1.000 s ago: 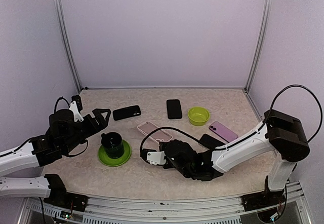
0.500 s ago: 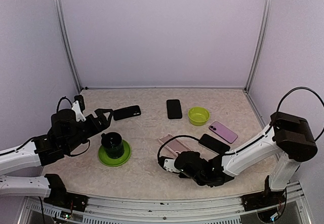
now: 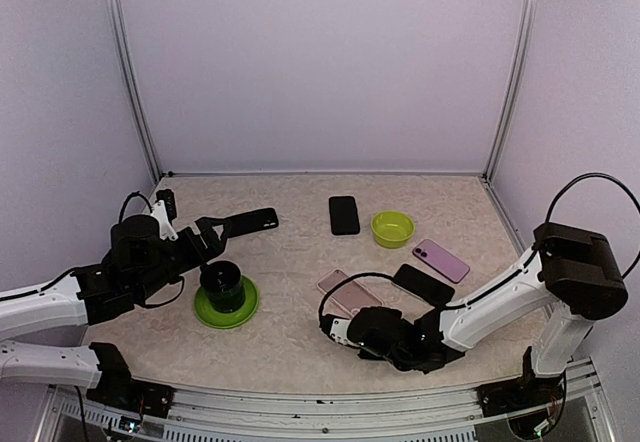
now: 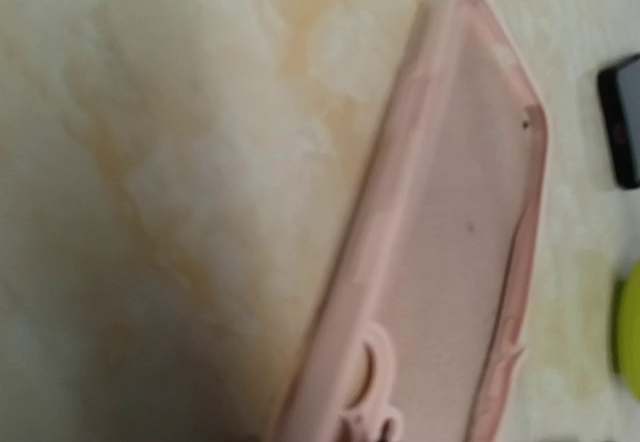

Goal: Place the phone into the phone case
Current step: Place the phone case at the center of the board, then rotate the phone case at the center of the board.

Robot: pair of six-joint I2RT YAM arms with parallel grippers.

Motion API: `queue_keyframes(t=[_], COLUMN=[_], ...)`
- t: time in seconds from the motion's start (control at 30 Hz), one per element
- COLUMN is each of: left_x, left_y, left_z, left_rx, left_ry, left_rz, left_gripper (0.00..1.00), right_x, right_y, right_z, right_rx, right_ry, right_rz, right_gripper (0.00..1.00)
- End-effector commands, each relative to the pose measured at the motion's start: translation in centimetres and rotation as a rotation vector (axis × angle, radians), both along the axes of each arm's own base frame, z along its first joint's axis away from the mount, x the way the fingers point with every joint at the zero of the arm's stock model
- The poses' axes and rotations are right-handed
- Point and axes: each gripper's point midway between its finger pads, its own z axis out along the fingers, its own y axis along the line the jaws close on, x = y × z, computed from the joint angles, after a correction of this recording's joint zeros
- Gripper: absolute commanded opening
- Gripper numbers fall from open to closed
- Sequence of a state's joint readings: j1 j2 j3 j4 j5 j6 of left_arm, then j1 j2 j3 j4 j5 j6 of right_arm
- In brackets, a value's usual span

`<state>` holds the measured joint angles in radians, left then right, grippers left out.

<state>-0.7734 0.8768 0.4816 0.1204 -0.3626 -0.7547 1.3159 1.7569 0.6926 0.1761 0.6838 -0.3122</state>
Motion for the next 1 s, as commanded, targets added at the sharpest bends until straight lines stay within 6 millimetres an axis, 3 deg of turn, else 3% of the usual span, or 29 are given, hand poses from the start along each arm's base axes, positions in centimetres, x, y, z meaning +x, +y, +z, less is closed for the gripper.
queue_keyframes(t=[0.0,0.2,0.4,0.6,0.97], left_x=[0.3,0.3,0.3,0.3,0.1], left_y=[-0.2,-0.1,-0.1,-0.2,-0.7], left_z=[1.6,1.3,1.3,1.5,0.8], left_rx=[-0.021,-0.018,-0.017,-0.016,-0.024], left_ry=[-0.037,-0.034,-0.038,-0.046,-0.037], left_rz=[-0.004,0.001,0.001,-0.007,-0.034], left_gripper=[0.99,0.99,0.99,0.99,0.99], right_x=[-1.2,-1.7,-1.7,0.5,4.8], right_y=[-0.1,0.1,0.2,-1.9,-6.6], right_z=[-1.0,0.0,3.2,5.1,6.5], right_rx=[-0.028,-0.005,0.09,0.177,0.321], right_ry=[0.063,0.106,0.173,0.329,0.518], right_rz=[0.009,0.008,-0.035,-0.172,-0.327], right_gripper=[0.29,0.48,0.74,0.83,0.86])
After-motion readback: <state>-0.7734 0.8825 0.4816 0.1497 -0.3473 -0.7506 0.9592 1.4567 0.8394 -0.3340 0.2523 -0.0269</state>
